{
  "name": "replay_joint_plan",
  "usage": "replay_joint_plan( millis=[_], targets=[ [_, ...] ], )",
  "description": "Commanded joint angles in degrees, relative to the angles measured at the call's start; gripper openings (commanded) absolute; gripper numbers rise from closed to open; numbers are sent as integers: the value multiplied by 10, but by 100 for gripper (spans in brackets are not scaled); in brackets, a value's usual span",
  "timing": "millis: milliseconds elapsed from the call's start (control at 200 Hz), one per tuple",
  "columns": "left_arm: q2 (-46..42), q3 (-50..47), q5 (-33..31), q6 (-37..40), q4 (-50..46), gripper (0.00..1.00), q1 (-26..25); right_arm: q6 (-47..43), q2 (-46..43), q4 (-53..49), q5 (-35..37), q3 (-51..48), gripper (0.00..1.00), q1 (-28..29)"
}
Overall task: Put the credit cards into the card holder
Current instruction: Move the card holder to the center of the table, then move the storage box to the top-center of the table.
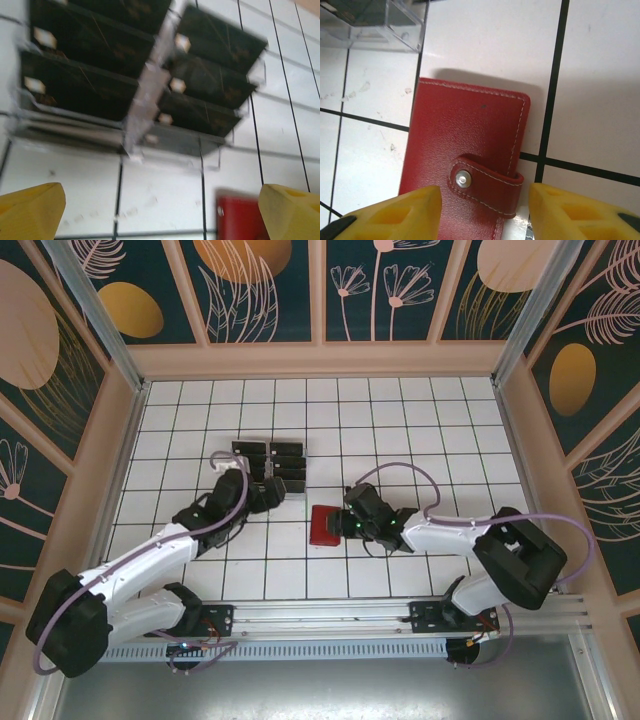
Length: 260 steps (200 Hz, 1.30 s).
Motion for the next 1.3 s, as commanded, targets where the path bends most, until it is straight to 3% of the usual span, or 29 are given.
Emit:
replay_joint_plan(
  millis=[0, 180, 385, 560, 771, 1296],
  targets=[
    [9, 36, -16, 40, 1, 99, 59, -11, -32, -38, 38, 16, 51, -1],
    [47, 66, 17, 77, 36, 99, 148, -29, -40, -44, 40, 36, 52, -13],
    [87, 49, 78, 97, 126, 99, 212, -72, 30, -42, 48, 110, 56, -15],
    [110, 23, 123, 107, 219, 99, 219, -103, 111, -37, 60, 189, 60, -14],
    [132, -5, 127, 88, 283, 99, 221, -118, 192, -48, 81, 264, 61, -3],
    [177, -53, 159, 63, 399, 99, 220, -116, 261, -46, 103, 299, 61, 3]
  ],
)
